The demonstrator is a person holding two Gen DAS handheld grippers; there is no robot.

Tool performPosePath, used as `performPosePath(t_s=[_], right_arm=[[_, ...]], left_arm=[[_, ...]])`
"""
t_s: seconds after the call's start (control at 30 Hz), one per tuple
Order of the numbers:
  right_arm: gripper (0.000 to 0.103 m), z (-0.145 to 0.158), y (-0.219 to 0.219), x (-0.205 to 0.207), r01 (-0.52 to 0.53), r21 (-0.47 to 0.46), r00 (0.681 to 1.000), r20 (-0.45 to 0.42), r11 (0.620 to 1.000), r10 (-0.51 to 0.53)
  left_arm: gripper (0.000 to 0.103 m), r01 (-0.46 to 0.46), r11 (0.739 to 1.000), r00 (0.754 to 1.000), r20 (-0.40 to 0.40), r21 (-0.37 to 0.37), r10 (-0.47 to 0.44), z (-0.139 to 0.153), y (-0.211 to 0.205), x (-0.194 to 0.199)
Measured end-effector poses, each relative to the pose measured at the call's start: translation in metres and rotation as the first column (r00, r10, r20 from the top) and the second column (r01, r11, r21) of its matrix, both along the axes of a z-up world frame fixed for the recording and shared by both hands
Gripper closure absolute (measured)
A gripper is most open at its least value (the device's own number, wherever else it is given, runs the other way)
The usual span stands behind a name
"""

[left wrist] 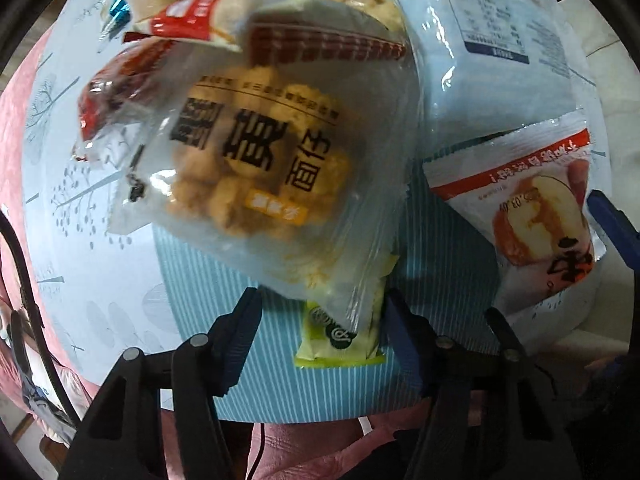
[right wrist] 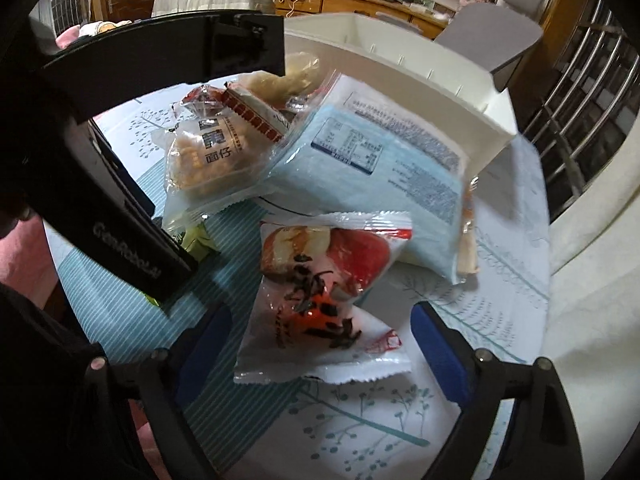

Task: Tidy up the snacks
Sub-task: 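Grasp the yellow-green packet with the left tool while the right grasps the red-white pastry packet, then lift both held packets and carry them over the white tray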

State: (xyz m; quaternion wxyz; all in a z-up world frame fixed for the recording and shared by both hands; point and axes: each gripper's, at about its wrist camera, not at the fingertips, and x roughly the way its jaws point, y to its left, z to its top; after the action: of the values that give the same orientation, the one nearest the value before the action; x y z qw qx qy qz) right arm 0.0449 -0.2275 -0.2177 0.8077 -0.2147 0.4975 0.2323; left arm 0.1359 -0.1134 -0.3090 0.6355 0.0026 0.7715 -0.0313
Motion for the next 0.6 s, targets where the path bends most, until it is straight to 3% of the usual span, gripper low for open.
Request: performPosePath(t_s=[0.1, 0.17, 0.23, 0.43, 0.6], right_arm=[[0.025, -0.006, -0.002, 0.007, 0.001, 0.023, 0.999, -0.041, 1.000, 0.000], [0.027, -0.008, -0.003, 0.010, -0.001, 0.038, 0.998, -0.068, 0.999, 0.004], [0.030, -0.011, -0.005, 0.014, 0.001, 0.059, 0.994, -0.105, 0.998, 0.006], [0.037, -0.016, -0.015, 0.026, 0.057, 0.102, 0.981, -0.191, 0.993, -0.037], [0.041, -0.014, -0.018, 0.044, 0.152, 0.107, 0.955, -0.270, 0.983, -0.118]], left_arm=[[0.045, -0.006, 1.000, 1.000, -0.005, 0.004, 0.006, -0.006, -0.007, 0.003], [0.051, -0.006, 1.000, 1.000, -0.008, 0.010, 0.006, -0.009, -0.010, 0.004], [0.066, -0.010, 1.000, 1.000, -0.005, 0.019, 0.010, -0.010, -0.013, 0.006], [0.066, -0.007, 1.000, 1.000, -0.030, -0.004, 0.007, -0.014, -0.020, 0.012], [0.066, -0.031, 0.999, 0.998, -0.059, -0.029, 0.030, -0.015, 0.016, 0.009]])
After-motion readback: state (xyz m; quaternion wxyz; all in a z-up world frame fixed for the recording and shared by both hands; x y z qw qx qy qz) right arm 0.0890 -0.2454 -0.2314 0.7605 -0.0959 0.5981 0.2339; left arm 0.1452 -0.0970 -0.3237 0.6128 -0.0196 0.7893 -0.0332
